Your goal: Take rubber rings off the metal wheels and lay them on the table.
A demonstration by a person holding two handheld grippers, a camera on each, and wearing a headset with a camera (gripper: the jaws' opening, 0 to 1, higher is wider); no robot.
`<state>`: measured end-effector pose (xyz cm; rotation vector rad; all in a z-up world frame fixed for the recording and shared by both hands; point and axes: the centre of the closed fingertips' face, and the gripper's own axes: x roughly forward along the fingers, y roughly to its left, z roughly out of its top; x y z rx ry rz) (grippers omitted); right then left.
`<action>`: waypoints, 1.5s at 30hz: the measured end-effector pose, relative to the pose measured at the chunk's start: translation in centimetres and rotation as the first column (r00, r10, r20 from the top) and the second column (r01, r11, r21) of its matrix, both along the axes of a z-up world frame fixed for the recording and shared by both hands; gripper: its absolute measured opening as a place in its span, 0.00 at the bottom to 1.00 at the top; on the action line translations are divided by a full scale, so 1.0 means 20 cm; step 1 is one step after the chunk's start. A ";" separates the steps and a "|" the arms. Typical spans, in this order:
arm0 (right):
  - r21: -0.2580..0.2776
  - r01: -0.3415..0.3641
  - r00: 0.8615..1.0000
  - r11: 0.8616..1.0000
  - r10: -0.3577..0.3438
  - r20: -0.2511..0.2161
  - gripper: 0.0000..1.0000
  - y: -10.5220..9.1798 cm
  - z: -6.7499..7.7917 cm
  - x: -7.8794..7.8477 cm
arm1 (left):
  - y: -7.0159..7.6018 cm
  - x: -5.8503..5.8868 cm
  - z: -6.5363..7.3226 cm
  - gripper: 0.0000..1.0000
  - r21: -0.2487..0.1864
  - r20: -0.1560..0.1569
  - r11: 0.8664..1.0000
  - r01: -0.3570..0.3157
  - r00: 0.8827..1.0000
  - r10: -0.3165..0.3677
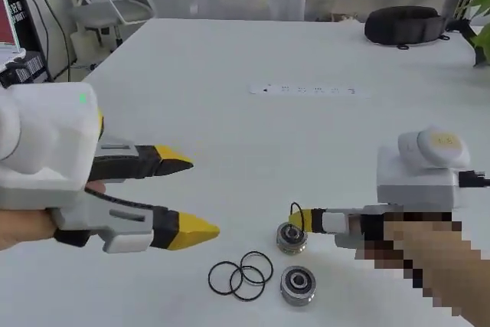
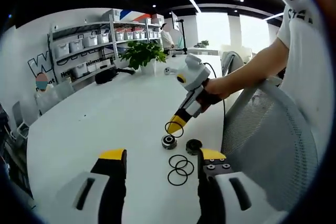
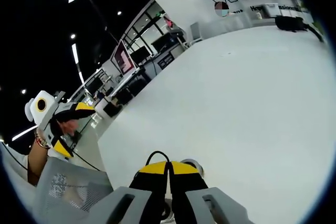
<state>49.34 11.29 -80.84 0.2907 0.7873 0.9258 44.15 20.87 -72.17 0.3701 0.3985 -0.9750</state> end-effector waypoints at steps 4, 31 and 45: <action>-0.006 -0.008 1.000 1.000 0.008 -0.001 0.00 0.00 -0.01 -0.01 | 0.04 -0.05 -0.03 0.52 -0.044 -0.018 0.998 -0.042 0.999 0.041; -0.029 -0.090 0.996 0.995 0.090 -0.024 0.00 0.06 -0.05 -0.08 | 0.07 -0.17 -0.21 0.63 -0.103 -0.123 0.985 -0.141 0.984 0.128; -0.089 -0.157 0.987 0.984 0.158 0.002 0.00 0.09 -0.09 -0.14 | 0.05 -0.19 -0.23 0.76 -0.126 -0.159 0.982 -0.142 0.980 0.121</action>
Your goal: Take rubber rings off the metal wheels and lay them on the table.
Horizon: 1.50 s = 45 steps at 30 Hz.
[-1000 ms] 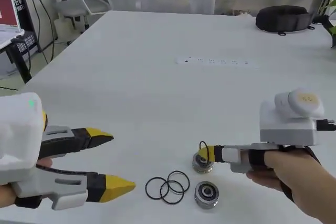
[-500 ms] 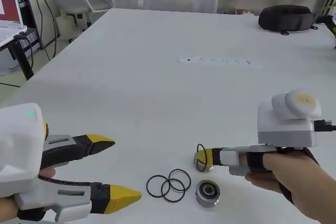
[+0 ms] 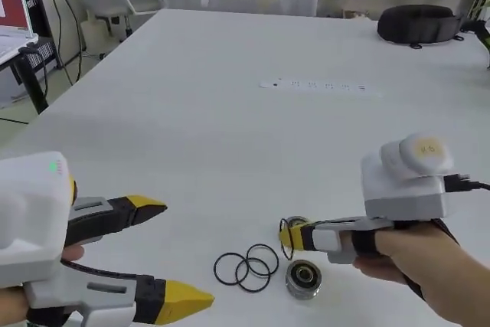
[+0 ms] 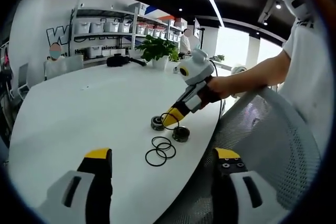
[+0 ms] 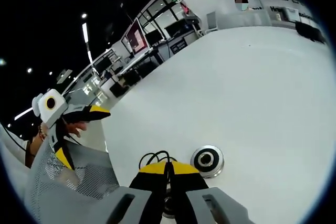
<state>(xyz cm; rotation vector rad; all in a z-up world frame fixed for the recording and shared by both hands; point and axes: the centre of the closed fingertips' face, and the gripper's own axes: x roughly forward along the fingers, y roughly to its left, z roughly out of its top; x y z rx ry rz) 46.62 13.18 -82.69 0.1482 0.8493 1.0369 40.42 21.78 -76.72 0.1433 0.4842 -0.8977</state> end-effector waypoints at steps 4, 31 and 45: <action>0.000 -0.010 1.000 1.000 0.010 0.003 0.00 0.01 0.00 -0.01 | 0.00 0.00 0.00 0.75 0.001 -0.005 1.000 0.000 1.000 0.000; -0.018 -0.035 0.999 0.999 0.035 0.026 0.00 0.05 0.00 -0.03 | 0.00 -0.01 -0.01 0.75 0.000 -0.013 1.000 -0.004 1.000 0.004; -0.008 -0.215 0.975 0.977 0.215 0.059 0.08 0.07 0.15 -0.20 | -0.03 -0.02 0.02 0.78 -0.026 -0.016 0.999 0.035 0.999 -0.036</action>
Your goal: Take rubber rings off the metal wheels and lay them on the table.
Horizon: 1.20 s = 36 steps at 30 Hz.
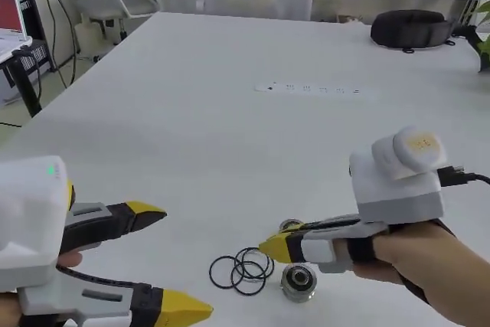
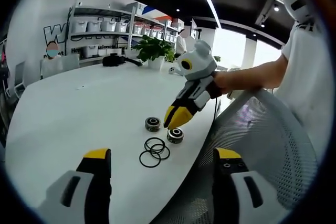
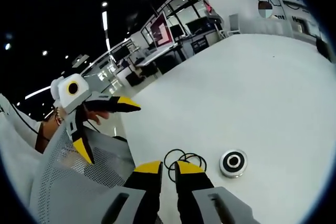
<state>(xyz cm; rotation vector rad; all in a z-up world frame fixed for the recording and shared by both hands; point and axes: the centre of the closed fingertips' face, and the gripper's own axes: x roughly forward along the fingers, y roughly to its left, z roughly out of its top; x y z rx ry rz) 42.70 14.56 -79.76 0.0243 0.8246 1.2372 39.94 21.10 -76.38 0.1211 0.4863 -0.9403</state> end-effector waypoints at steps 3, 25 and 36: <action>-0.016 -0.070 0.997 0.997 0.071 0.034 0.16 0.00 0.05 -0.06 | 0.00 0.00 0.00 0.78 0.004 0.004 1.000 0.010 1.000 -0.010; 0.090 -0.056 0.983 0.994 0.039 0.181 0.60 -0.26 0.31 -0.11 | 0.00 -0.01 0.02 0.80 0.015 0.018 0.999 0.034 0.999 -0.034; 0.157 0.025 0.973 0.987 -0.060 0.223 0.79 -0.43 0.33 -0.11 | 0.09 0.00 0.03 0.80 0.016 0.028 1.000 -0.010 1.000 0.009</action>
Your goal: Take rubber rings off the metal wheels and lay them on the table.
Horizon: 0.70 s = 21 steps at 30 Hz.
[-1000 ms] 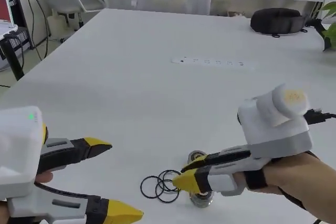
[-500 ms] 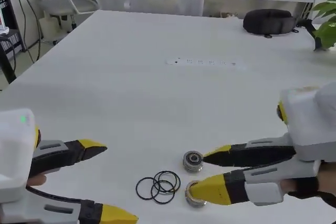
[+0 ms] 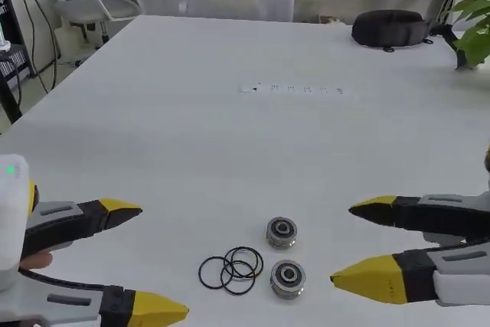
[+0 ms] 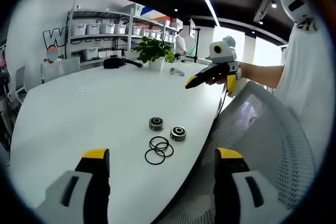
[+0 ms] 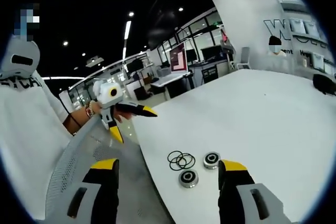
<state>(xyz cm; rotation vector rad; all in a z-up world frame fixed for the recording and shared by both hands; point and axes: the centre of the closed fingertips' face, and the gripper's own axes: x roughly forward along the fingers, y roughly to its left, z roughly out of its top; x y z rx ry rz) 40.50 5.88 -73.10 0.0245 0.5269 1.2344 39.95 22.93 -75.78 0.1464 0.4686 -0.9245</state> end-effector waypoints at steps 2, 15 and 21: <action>0.004 0.017 1.000 1.000 -0.017 0.001 0.84 -0.03 -0.01 0.00 | 0.02 0.00 -0.01 0.80 -0.005 -0.005 1.000 -0.013 1.000 0.013; 0.028 0.144 0.990 0.989 -0.144 -0.004 0.98 -0.16 -0.11 0.00 | 0.09 0.01 -0.05 0.87 -0.009 -0.033 0.998 -0.066 0.997 0.066; 0.010 0.188 0.982 0.982 -0.188 -0.037 0.99 -0.20 -0.19 -0.02 | 0.10 0.02 -0.09 0.96 -0.005 -0.049 0.997 -0.081 0.996 0.081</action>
